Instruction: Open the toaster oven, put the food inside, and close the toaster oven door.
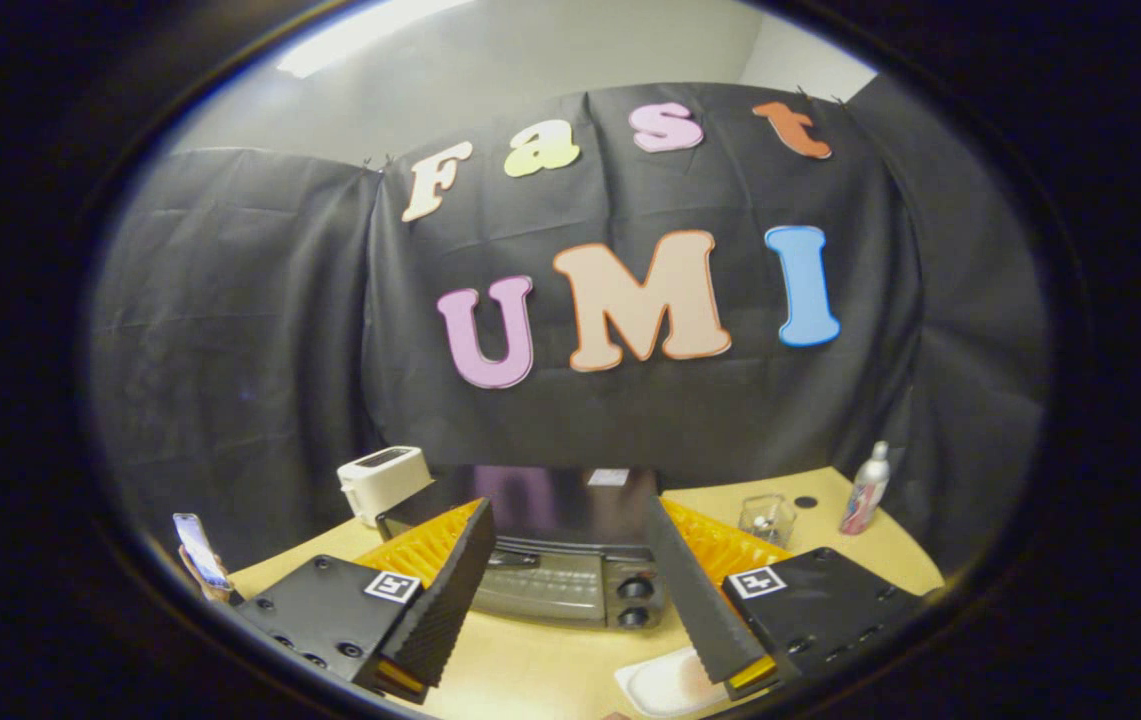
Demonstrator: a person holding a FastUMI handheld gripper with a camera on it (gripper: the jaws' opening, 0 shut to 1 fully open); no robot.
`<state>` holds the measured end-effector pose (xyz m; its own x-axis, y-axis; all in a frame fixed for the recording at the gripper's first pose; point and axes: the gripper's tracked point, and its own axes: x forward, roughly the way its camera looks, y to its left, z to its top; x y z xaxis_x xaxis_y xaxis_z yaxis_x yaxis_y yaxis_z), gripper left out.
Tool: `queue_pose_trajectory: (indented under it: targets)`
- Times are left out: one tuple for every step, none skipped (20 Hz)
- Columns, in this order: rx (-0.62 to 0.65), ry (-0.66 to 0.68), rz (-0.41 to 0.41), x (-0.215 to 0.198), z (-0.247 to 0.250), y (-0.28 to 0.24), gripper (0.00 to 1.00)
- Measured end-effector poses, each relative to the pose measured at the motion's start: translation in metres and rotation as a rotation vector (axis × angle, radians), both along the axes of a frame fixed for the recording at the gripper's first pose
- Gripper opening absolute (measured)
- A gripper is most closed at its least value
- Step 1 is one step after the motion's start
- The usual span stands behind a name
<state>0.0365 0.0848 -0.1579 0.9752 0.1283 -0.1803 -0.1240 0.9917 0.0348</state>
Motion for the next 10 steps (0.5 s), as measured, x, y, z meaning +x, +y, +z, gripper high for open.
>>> queue_pose_trajectory:
  targets:
    - [0.009, 0.015, 0.011, 0.002, -0.013, 0.007, 0.96]
    - [0.016, 0.028, 0.016, 0.005, -0.026, 0.012, 0.96]
    - [0.021, 0.031, 0.016, 0.009, -0.035, 0.017, 0.96]
    - [0.027, 0.029, 0.014, 0.013, -0.042, 0.022, 0.96]
    - [0.031, 0.023, 0.013, 0.016, -0.048, 0.028, 0.96]
    - [0.030, 0.018, 0.009, 0.019, -0.053, 0.035, 0.96]
    - [0.021, 0.015, 0.002, 0.022, -0.057, 0.041, 0.96]
    - [0.011, 0.004, -0.002, 0.026, -0.060, 0.048, 0.96]
    - [0.000, -0.009, -0.005, 0.030, -0.062, 0.055, 0.96]
    - [-0.009, -0.024, -0.008, 0.034, -0.063, 0.062, 0.96]
